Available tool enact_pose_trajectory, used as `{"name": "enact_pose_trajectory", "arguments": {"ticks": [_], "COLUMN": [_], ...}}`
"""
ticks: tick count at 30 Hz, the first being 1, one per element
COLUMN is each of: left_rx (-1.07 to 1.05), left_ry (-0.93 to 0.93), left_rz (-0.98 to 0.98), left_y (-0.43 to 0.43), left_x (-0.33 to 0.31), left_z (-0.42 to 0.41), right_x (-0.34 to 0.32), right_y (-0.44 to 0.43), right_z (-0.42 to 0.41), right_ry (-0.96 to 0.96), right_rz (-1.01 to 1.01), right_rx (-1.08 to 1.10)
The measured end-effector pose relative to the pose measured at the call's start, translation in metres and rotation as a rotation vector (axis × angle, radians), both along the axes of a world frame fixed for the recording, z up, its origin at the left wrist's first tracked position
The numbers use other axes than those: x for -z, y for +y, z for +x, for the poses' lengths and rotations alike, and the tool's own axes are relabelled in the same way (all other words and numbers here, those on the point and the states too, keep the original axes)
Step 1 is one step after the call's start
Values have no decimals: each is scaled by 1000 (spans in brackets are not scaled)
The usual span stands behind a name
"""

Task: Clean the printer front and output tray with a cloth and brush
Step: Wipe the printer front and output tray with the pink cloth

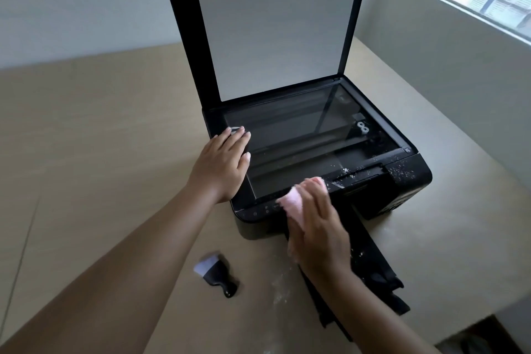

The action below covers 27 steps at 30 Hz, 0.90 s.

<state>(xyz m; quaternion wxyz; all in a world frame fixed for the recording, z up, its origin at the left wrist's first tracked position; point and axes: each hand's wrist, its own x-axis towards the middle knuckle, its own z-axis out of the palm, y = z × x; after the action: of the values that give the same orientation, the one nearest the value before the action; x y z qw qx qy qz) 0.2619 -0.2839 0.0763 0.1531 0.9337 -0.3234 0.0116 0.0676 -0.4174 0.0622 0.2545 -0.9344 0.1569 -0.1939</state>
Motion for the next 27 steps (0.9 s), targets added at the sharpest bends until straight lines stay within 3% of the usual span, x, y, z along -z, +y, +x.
{"name": "enact_pose_trajectory", "arguments": {"ticks": [6,12,18,22,27], "left_rx": [-5,-6,-11,-12,-15], "left_ry": [-6,6,-7,-7,6], "left_rz": [10,7,-13,-5,-6], "left_y": [0,0,-1,0,-2], "left_x": [1,0,-1,-1,-2], "left_z": [0,0,1,0,-1], "right_x": [0,-2,2,0,5], "right_y": [20,-17,60,48,6], "right_z": [1,1,5,0,-17], "right_ry": [-11,11,-34,-38,28], "right_rz": [-69,-36,-69,-156,-95], "right_rx": [-202,38,-225,-294,-63]}}
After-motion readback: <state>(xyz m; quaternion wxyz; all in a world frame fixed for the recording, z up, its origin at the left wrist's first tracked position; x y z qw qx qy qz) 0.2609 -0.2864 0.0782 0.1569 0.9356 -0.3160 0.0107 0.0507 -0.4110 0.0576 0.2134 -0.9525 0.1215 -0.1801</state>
